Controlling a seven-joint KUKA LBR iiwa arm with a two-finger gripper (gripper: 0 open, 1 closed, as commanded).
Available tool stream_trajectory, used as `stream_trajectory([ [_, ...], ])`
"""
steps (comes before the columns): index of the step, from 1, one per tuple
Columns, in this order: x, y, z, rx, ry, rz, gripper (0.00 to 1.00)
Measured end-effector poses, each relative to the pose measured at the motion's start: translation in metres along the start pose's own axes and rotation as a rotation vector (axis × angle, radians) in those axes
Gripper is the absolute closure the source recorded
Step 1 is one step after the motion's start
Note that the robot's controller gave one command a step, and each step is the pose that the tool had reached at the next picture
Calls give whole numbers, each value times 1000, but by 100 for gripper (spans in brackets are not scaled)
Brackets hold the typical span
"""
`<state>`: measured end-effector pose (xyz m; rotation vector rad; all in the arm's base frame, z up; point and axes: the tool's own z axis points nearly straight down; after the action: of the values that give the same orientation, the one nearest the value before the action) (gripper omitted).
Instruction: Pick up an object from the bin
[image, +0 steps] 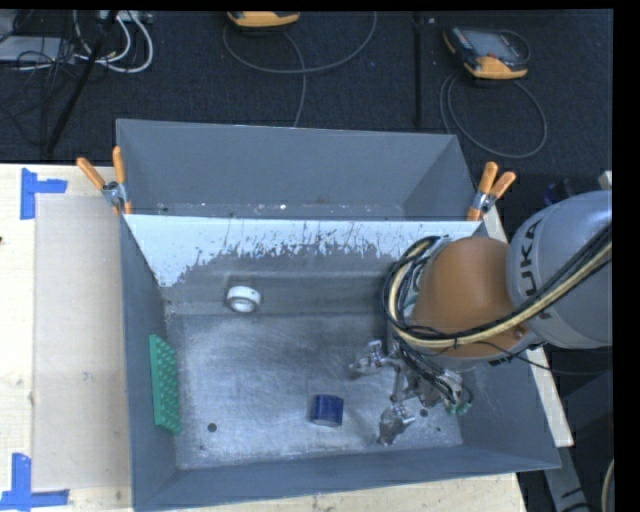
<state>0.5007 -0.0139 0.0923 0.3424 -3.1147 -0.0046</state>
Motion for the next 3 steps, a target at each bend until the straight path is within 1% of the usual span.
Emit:
stream_trajectory([
  [1,6,34,20,8,-15,-212,0],
  [2,-2,74,20,9,-16,-354,0],
  [3,-1,75,20,7,-12,-357,100],
])
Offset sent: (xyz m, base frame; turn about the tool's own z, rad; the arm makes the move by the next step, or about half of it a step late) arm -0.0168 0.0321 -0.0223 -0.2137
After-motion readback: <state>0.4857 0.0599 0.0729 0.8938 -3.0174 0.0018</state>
